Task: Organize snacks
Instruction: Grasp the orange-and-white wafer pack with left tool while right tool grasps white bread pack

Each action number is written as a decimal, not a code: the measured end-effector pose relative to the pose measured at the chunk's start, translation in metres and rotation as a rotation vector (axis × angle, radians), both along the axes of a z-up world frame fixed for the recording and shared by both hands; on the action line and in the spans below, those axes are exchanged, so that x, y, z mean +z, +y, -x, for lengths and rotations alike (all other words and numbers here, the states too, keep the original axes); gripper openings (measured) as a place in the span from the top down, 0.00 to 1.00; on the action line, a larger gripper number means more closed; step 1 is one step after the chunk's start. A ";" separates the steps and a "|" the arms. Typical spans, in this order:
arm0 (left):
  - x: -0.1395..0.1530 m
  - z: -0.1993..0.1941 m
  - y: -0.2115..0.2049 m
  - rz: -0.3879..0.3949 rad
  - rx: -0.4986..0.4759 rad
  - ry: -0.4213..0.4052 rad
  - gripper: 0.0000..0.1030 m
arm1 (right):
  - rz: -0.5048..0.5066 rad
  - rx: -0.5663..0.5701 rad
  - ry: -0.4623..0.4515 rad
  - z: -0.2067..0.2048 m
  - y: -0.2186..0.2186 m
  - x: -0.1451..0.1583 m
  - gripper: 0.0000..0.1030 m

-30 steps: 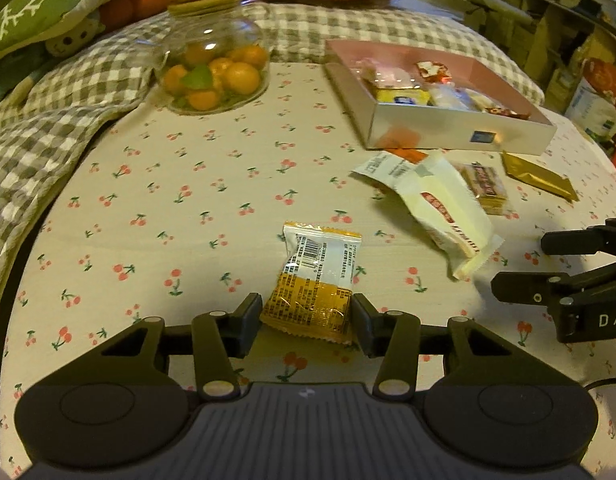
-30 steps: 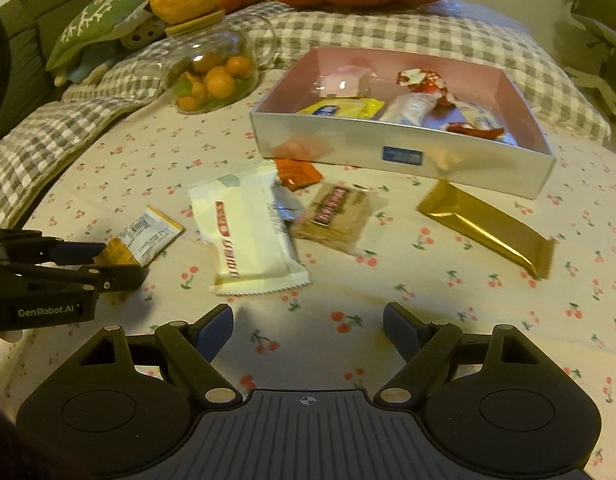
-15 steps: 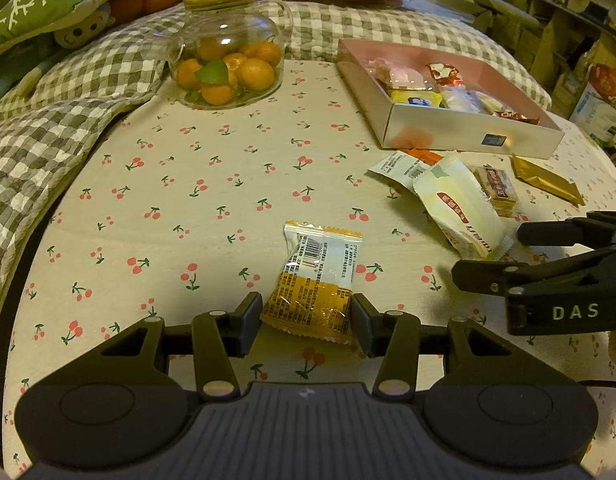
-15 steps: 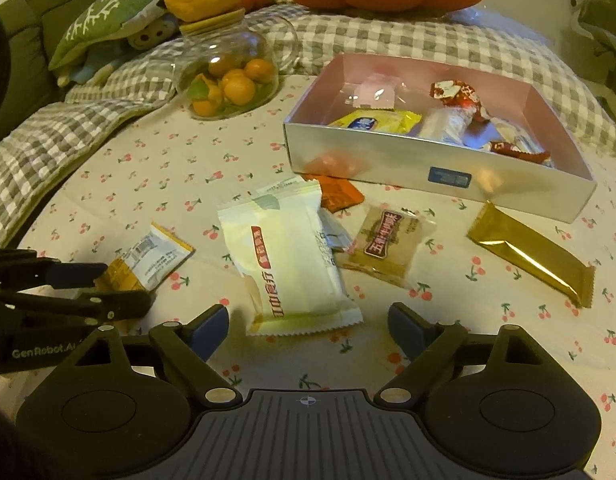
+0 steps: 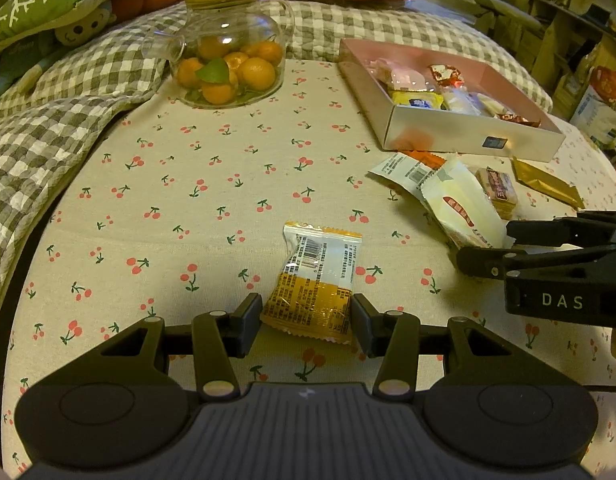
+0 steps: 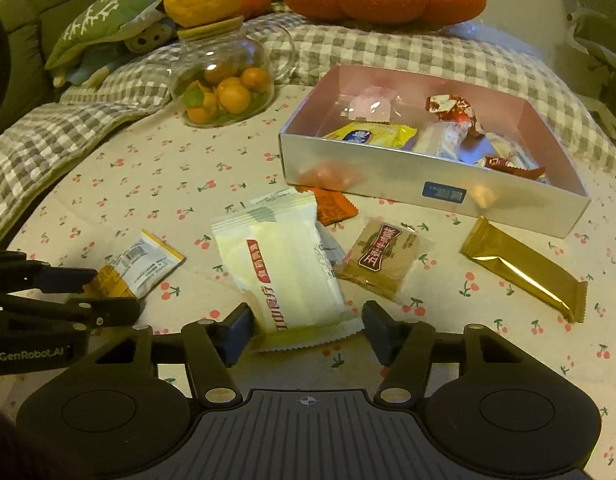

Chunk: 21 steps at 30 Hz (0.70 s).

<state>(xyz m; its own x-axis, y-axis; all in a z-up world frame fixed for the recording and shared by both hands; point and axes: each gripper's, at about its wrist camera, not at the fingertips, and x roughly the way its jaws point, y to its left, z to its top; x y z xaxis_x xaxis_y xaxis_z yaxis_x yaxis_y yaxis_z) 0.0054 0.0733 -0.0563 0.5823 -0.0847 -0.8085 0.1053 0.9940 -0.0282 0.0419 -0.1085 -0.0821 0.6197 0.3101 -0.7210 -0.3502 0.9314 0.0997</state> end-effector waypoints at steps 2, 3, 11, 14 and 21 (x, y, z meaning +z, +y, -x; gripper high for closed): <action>0.000 -0.001 0.000 0.005 0.001 0.002 0.57 | -0.005 0.012 0.011 0.001 0.000 0.001 0.44; 0.001 -0.001 0.000 0.009 0.002 0.003 0.57 | -0.011 0.017 0.016 0.002 0.000 0.002 0.44; 0.003 -0.003 -0.001 0.031 0.007 0.001 0.58 | -0.052 0.019 0.037 0.005 -0.011 0.011 0.44; 0.005 -0.003 -0.001 0.040 0.009 -0.005 0.58 | -0.062 0.006 0.042 0.005 -0.019 0.013 0.44; 0.009 -0.004 -0.002 0.054 0.016 -0.017 0.58 | -0.086 -0.035 0.042 0.004 -0.041 0.018 0.44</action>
<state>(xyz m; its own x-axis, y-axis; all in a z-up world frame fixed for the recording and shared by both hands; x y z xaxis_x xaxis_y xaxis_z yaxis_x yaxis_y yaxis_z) 0.0097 0.0709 -0.0477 0.5978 -0.1188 -0.7928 0.0908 0.9926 -0.0803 0.0384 -0.1492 -0.0644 0.6007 0.3510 -0.7183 -0.3117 0.9302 0.1939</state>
